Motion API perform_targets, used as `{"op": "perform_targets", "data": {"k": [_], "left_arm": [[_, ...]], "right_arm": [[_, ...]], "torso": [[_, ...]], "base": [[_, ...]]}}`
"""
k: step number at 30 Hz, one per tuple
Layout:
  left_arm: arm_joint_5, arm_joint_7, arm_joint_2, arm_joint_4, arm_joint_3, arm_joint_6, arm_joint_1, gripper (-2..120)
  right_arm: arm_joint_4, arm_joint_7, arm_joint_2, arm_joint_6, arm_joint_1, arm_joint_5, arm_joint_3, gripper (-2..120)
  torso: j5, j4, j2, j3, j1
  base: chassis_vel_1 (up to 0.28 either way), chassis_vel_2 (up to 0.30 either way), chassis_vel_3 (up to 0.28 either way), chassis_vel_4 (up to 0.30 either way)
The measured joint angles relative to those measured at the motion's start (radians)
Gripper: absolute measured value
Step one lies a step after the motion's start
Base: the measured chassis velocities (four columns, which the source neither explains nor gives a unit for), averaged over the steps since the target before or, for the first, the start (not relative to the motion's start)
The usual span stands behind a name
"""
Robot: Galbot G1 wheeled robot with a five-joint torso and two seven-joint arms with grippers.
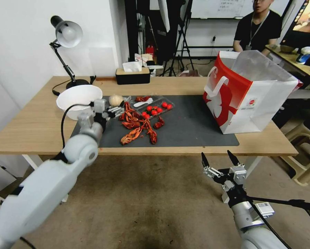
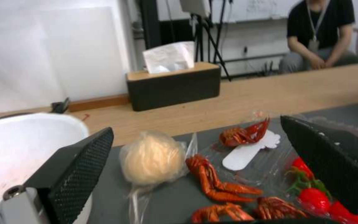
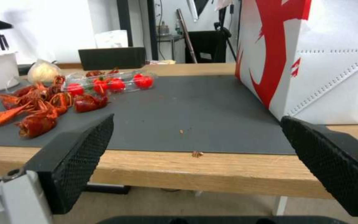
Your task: Pick up the trash from the table and place it into the takeout bag.
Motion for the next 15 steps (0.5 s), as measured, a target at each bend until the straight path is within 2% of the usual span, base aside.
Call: {"op": "perform_targets", "data": {"k": [3,4,6,7,10,15], "left_arm": [[-0.008,0.037,-0.017,0.071,0.042,0.059,-0.096,100],[-0.008,0.037,-0.017,0.071,0.042,0.059,-0.096,100],[-0.012,0.073,-0.031,0.137,0.076,0.098,-0.169,100],[-0.012,0.073,-0.031,0.137,0.076,0.098,-0.169,100],[-0.012,0.156,-0.048,0.223,0.119,0.160,-0.284,100],[-0.007,0.202,-0.075,0.300,0.150,0.188,-0.357,100]], "right_arm": [[0.002,0.000,0.002,0.001,-0.005,0.000,0.007,100],[0.002,0.000,0.002,0.001,-0.005,0.000,0.007,100],[0.001,0.000,0.003,0.005,-0.011,0.001,0.012,100],[0.001,0.000,0.003,0.005,-0.011,0.001,0.012,100],[-0.003,-0.002,0.005,0.010,-0.017,0.001,0.016,100],[-0.009,-0.004,0.009,0.013,-0.015,0.001,0.017,100]], "torso": [[0.0000,0.0001,0.000,0.000,0.000],[0.0000,0.0001,0.000,0.000,0.000],[-0.0005,0.0001,0.000,0.000,0.000],[-0.0005,0.0001,0.000,0.000,0.000],[-0.0001,0.0001,0.000,0.000,0.000],[0.0000,0.0000,0.000,0.000,0.000]], "base": [[0.000,0.000,0.000,0.000],[0.000,0.000,0.000,0.000],[0.000,0.000,0.000,0.000],[0.000,0.000,0.000,0.000],[0.000,0.000,0.000,0.000],[0.000,0.000,0.000,0.000]]}}
